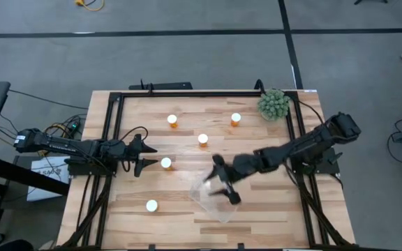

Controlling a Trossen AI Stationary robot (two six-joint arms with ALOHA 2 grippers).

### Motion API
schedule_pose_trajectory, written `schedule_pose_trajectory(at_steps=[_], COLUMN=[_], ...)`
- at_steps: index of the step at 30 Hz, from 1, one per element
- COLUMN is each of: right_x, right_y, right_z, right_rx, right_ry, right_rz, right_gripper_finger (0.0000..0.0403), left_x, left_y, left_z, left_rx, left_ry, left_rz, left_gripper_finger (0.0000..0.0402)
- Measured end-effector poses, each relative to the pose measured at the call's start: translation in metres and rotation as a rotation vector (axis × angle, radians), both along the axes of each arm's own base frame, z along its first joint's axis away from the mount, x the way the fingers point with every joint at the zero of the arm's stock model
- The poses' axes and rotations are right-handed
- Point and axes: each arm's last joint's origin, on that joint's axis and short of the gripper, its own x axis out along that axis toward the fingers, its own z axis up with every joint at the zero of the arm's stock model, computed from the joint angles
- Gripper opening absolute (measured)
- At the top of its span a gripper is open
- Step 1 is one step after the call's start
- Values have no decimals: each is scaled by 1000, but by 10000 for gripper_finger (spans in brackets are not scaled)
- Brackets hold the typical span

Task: Pick and place pill bottles into a basket
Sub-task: Put the orange pill bottle into the transparent container

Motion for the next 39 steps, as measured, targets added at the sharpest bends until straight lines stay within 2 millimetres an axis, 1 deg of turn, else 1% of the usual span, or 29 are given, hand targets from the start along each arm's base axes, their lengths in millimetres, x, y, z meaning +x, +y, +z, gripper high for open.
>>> schedule_pose_trajectory(at_steps=[5,8,11,15,20,24,26,30,31,36,39], right_x=[10,12,11,8,5,-5,-17,-41,-47,-78,-96], right_y=[-49,-75,-96,-116,-130,-137,-137,-136,-136,-139,-141], right_z=[-4,-5,-7,-12,-15,-13,-15,-11,-13,-31,-48], right_rx=[34,32,18,31,59,82,95,91,89,107,146], right_ry=[51,62,88,141,189,192,200,148,150,175,172], right_rz=[-188,-293,-381,-470,-524,-559,-580,-648,-660,-753,-819], right_gripper_finger=[246,246,246,246,246,246,246,246,246,246,246], left_x=[0,0,0,0,0,0,0,0,0,0,0], left_y=[0,0,0,0,0,0,0,0,0,0,0], left_z=[0,0,0,0,0,0,0,0,0,0,0], left_rx=[0,0,0,0,0,0,0,0,0,0,0], left_ry=[0,0,0,0,0,0,0,0,0,0,0], left_rz=[0,0,0,0,0,0,0,0,0,0,0], left_gripper_finger=[226,226,226,226,226,226,226,226,226,226,226])
